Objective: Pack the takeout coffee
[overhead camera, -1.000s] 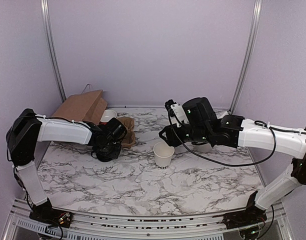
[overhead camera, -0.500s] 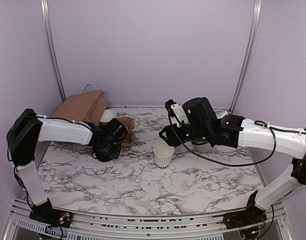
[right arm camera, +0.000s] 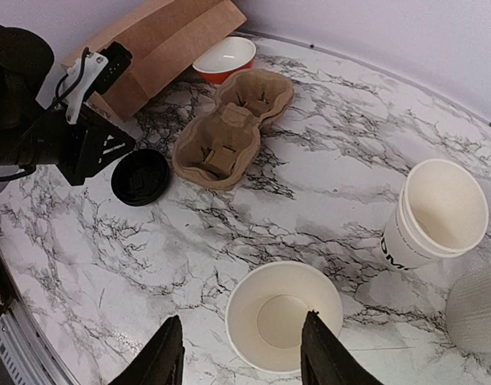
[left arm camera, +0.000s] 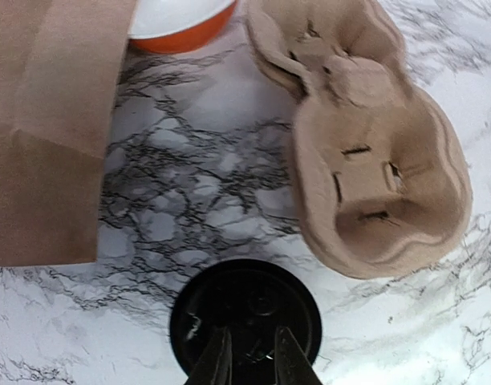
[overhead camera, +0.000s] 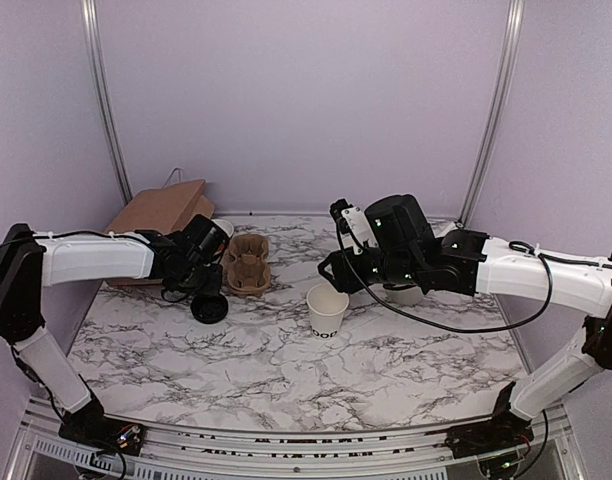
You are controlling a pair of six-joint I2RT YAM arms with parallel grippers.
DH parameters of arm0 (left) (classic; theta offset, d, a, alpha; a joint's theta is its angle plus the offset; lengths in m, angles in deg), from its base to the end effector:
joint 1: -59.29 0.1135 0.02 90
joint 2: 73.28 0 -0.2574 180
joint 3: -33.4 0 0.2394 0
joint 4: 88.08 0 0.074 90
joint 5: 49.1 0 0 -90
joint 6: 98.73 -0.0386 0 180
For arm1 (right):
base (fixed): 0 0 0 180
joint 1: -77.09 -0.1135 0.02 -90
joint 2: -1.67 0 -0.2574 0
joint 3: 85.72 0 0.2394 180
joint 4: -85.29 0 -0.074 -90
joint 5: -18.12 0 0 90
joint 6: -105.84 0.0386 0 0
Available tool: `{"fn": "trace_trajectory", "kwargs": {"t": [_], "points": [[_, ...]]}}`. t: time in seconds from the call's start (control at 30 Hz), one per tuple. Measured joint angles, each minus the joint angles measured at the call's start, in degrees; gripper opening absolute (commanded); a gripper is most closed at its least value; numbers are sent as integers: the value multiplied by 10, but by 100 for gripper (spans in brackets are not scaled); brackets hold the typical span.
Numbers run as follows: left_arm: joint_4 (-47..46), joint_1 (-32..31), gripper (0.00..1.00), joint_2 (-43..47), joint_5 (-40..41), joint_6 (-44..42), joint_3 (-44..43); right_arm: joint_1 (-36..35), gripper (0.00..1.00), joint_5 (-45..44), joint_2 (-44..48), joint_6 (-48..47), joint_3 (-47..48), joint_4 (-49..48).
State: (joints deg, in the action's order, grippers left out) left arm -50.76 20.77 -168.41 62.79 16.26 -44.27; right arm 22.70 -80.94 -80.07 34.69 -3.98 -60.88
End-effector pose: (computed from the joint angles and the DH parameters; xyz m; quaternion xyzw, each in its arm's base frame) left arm 0.2708 -0.1972 0.2083 0.0532 0.9361 -0.0024 0.3478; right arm 0.1887 0.2530 0.3058 -0.2330 0.8489 0.2240 0.4182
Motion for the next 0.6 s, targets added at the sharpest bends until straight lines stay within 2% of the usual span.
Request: {"fn": "trace_trajectory", "kwargs": {"t": [0.2, 0.6], "points": [[2, 60, 29, 10, -18, 17, 33, 0, 49, 1, 0, 0, 0, 0], [-6, 84, 33, -22, -70, 23, 43, 0, 49, 0, 0, 0, 0, 0]]}}
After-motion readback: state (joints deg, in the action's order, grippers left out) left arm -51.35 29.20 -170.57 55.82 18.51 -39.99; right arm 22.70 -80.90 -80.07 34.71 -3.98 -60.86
